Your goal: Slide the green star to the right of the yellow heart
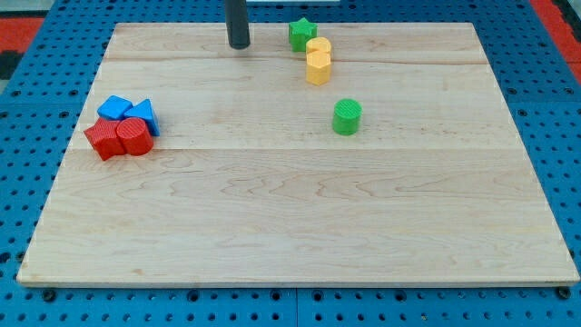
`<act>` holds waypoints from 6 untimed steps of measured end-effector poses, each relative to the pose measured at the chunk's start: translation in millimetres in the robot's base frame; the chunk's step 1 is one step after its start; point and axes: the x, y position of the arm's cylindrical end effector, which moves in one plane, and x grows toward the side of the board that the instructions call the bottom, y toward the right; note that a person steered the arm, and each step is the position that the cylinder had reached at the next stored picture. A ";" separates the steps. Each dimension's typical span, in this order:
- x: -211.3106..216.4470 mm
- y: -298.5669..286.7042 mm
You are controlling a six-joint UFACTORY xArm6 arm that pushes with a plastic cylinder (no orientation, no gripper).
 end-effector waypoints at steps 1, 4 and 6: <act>-29.3 6.7; 4.9 174.0; 58.4 221.6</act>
